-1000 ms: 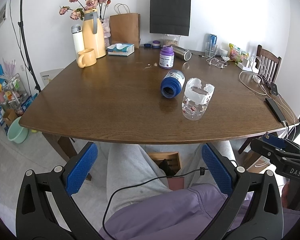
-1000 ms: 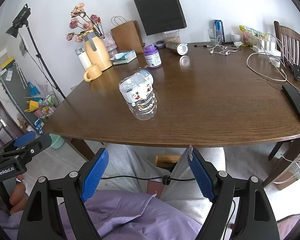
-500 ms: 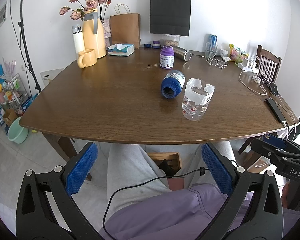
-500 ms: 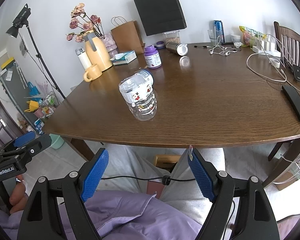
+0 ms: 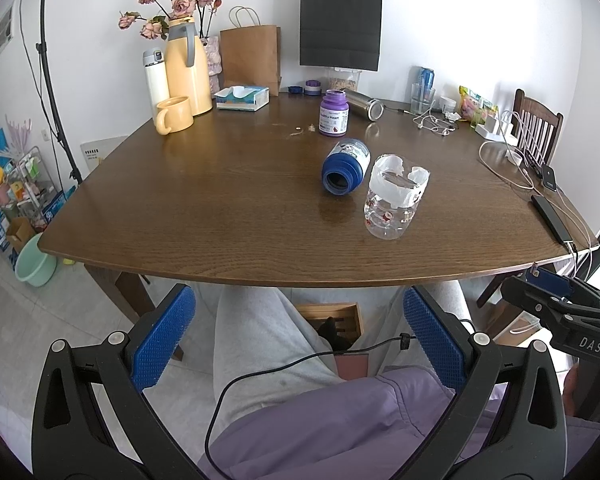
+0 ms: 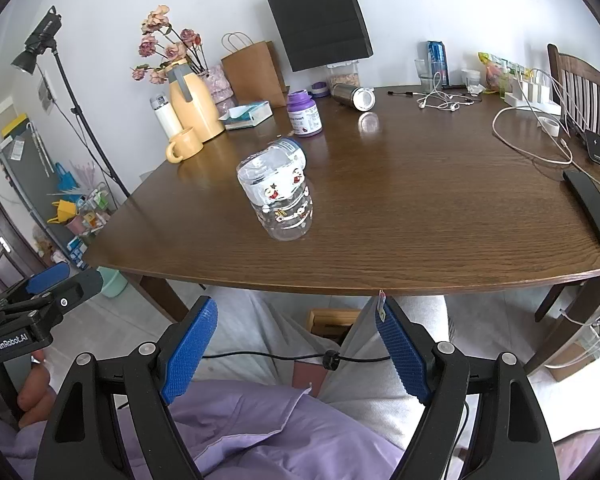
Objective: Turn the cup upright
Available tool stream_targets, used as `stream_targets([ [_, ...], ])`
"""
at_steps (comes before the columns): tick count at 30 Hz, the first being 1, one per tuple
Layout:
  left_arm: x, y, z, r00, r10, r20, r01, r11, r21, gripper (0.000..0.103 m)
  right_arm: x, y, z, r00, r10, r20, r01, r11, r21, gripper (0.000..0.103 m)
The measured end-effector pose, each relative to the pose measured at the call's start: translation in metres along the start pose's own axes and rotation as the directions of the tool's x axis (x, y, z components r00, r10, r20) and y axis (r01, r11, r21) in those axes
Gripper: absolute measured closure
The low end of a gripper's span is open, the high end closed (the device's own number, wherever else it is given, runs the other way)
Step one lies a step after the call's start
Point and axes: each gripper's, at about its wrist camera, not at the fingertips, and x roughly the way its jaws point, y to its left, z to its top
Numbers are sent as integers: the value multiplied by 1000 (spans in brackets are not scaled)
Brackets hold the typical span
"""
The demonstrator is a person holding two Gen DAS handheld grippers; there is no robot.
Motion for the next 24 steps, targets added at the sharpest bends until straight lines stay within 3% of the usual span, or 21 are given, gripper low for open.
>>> stream_targets([
  [24,7,-3,-11,1000,-7,-14,7,1000,-1,0,4,1,-2,1000,2,-6,-2,1000,-3,18],
])
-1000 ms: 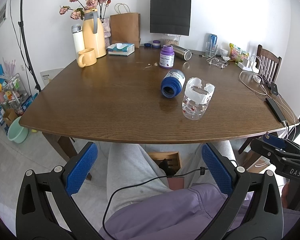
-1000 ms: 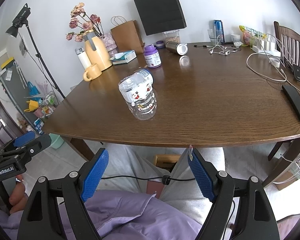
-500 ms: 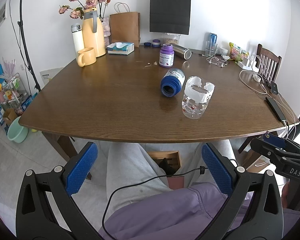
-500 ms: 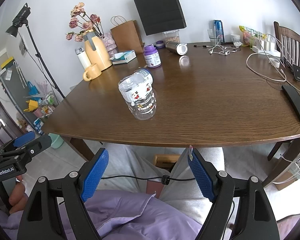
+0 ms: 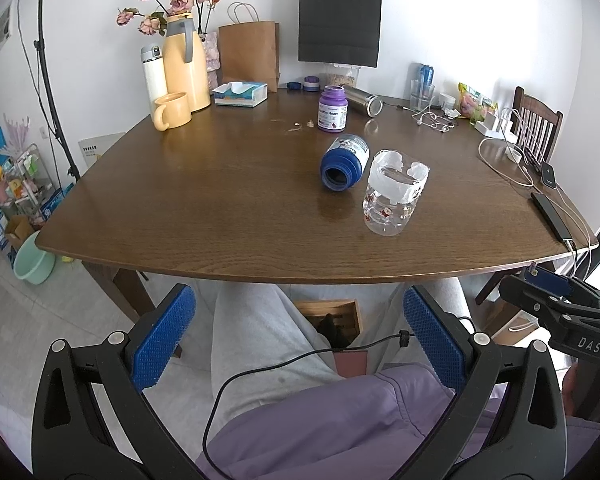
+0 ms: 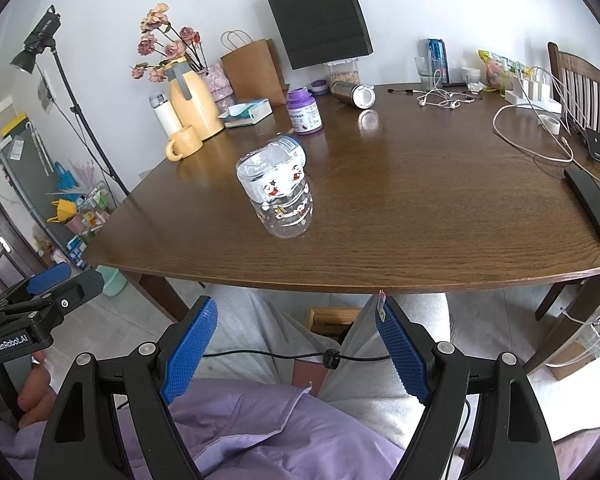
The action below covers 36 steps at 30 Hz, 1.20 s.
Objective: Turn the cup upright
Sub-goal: 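Reach the left tool to the blue-capped bottle lying sideways and close on it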
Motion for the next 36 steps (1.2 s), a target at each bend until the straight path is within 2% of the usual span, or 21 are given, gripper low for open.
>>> stream_targets([
  [4,3,-2,-1,1000,-18,-26,18,1000,4,0,2,5,2,1000,7,4,-6,1000,-23,18],
  [6,2,-2,5,1000,-9,-4,9,1000,7,0,2,7,12,999,13,35,-11,999,-41,18],
  [9,6,1,24,999,-13,51,12,1000,12,0,8,11,40,996,26,88,-19,997,-78,18],
  [12,28,8,50,997,-49,54,48,999,8,0,24,13,75,992,63,107,-53,994,-95,18],
  [16,66,12,83,998,-52,35,53,998,-20,0,56,13,121,992,109,57,-103,989,-104,18],
  [20,106,9,119,992,-124,-6,124,992,1,2,84,-3,161,985,170,-5,-170,985,-42,18],
  [23,136,-3,142,994,-103,-36,105,991,82,12,109,-24,185,971,228,-65,-224,972,63,18],
  [24,147,-5,150,991,-119,-59,124,988,95,17,115,-29,190,970,233,-74,-227,971,80,18],
  [27,182,-17,170,967,-204,-150,222,968,119,20,133,-38,202,975,206,-87,-197,975,100,18],
  [29,205,-30,182,953,-225,-205,259,953,159,20,143,-44,206,973,210,-96,-199,973,119,18],
  [32,245,-55,190,923,-210,-322,291,929,229,23,161,-55,210,970,211,-120,-193,970,148,18],
  [33,256,-60,189,913,-197,-358,296,923,245,29,165,-57,210,969,212,-127,-192,969,154,18],
  [34,268,-64,188,902,-175,-395,292,921,259,44,170,-60,210,968,214,-133,-192,968,158,18],
  [35,283,-67,187,888,-157,-432,290,921,261,44,175,-63,209,966,215,-142,-191,968,165,18],
  [36,287,-66,188,885,-163,-435,293,923,250,43,179,-66,209,965,215,-149,-190,967,168,18],
])
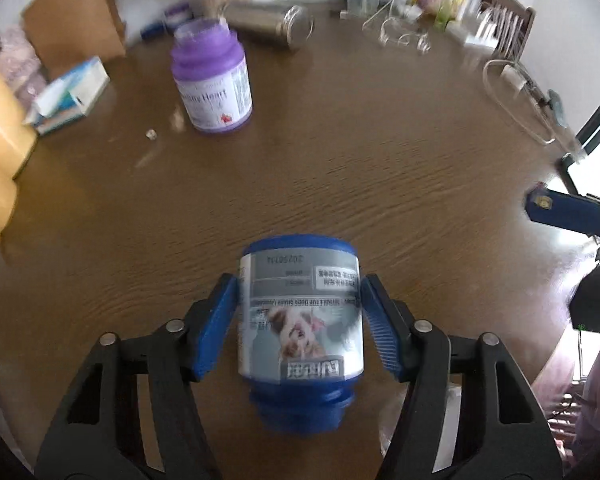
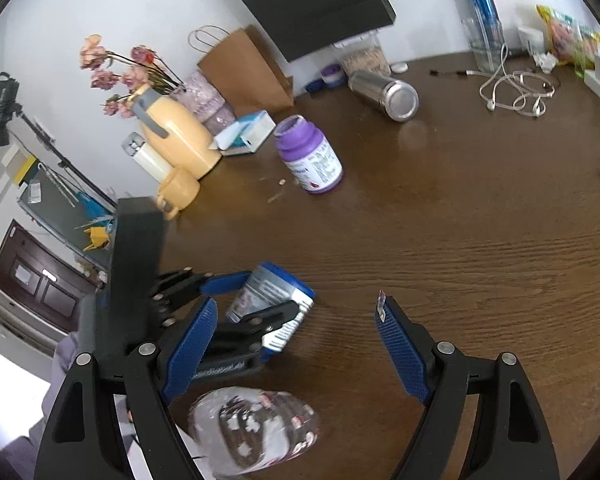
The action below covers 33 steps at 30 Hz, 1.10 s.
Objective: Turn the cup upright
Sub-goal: 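Reach the left tool to the blue-capped bottle lying sideways and close on it, then lift the blue-capped bottle with the left tool and rotate it cap-up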
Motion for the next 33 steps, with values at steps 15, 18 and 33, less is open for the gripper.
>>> stream_targets([
  [15,13,133,6,969,-223,104,238,744,-624,43,101,67,43,981,-49,-185,-37,900,-434,18],
  [18,11,144,10,968,-227,108,245,758,-604,42,127,81,59,972,-33,-232,-83,877,-474,18],
  [33,-12,187,-16,982,-39,183,128,853,-506,36,195,105,41,947,-146,-285,-117,672,-731,18],
])
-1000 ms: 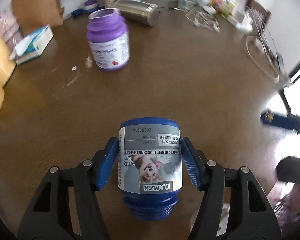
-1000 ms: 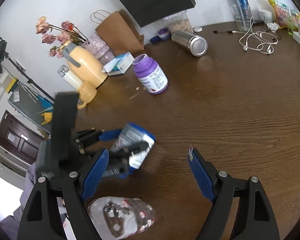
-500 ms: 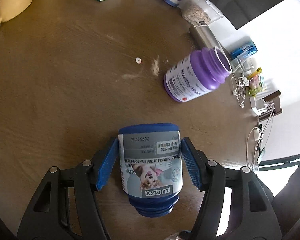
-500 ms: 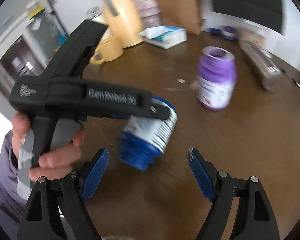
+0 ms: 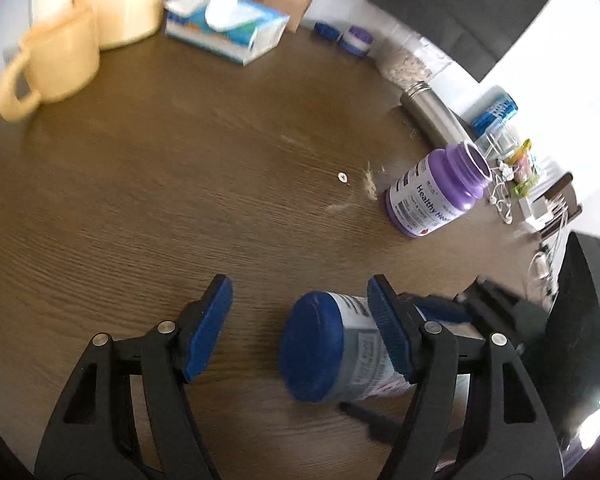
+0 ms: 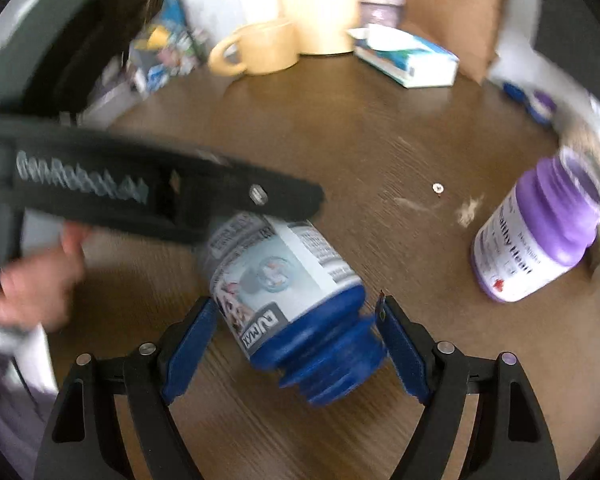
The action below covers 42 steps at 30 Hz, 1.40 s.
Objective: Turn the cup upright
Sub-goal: 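Lift the blue-capped bottle with the left tool and rotate it cap-up, then lower the upright bottle onto the table with the left tool while the right tool hovers beside it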
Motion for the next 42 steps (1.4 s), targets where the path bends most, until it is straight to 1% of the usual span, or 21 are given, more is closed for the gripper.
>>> stream_targets([
  [3,-14,-1,-13,997,68,49,-71,995,69,32,-5,6,-11,999,-45,-5,45,998,-43,17],
  [7,-23,-10,-24,992,100,70,-111,980,164,32,-5,9,-18,984,-172,-35,168,980,-106,17],
  [10,-23,-24,-26,992,97,81,-115,961,252,32,-10,2,-23,982,-181,-47,175,978,-116,17],
  [14,-34,-42,-23,995,16,101,-53,928,369,30,-30,-8,-32,989,-150,-16,147,983,-110,16],
  [15,-35,-49,-22,995,2,98,-42,910,412,21,-35,-11,-34,987,-158,-6,157,982,-104,16],
  [16,-34,-57,-21,996,-22,86,-20,887,461,16,-39,-15,-36,985,-174,1,173,981,-91,16],
  [18,-26,-73,-19,995,-95,17,69,827,558,16,-43,-23,-42,980,-198,-1,198,978,-59,16],
  [20,-9,-85,-20,992,-109,-57,121,778,616,16,-48,-35,-50,970,-243,4,243,970,0,16],
  [22,8,-92,-25,995,-55,-78,93,750,655,19,-55,-49,-57,960,-280,15,278,957,79,16],
  [24,18,-94,-30,996,-5,-85,63,722,689,24,-63,-63,-64,958,-285,39,275,947,165,16],
  [26,21,-94,-32,995,-5,-96,70,718,692,25,-69,-74,-69,961,-269,61,248,938,242,16],
  [27,22,-95,-34,994,-9,-107,82,710,699,28,-73,-79,-70,964,-257,73,228,934,275,16],
  [29,28,-103,-38,993,26,-115,66,683,728,30,-75,-84,-69,968,-236,89,197,928,318,16],
  [32,43,-120,-47,987,119,-110,11,627,779,36,-84,-80,-66,967,-230,106,181,921,344,16],
  [33,45,-123,-51,983,149,-103,-10,613,790,40,-87,-77,-66,971,-217,99,172,926,336,16],
  [34,48,-124,-52,981,167,-94,-29,613,789,42,-91,-75,-64,971,-214,103,168,924,343,16],
  [35,47,-122,-51,982,171,-83,-44,628,777,42,-97,-71,-63,972,-209,109,160,924,348,16],
  [37,41,-113,-46,987,148,-53,-64,683,728,42,-114,-62,-59,970,-200,137,139,922,360,16],
  [39,29,-100,-41,995,103,-4,-74,745,662,42,-124,-52,-53,971,-186,151,120,923,366,16],
  [40,22,-92,-37,996,89,15,-79,785,615,42,-130,-44,-46,972,-176,157,109,925,365,16],
  [42,8,-77,-34,996,62,57,-83,839,538,42,-135,-34,-34,974,-159,163,88,923,375,16],
])
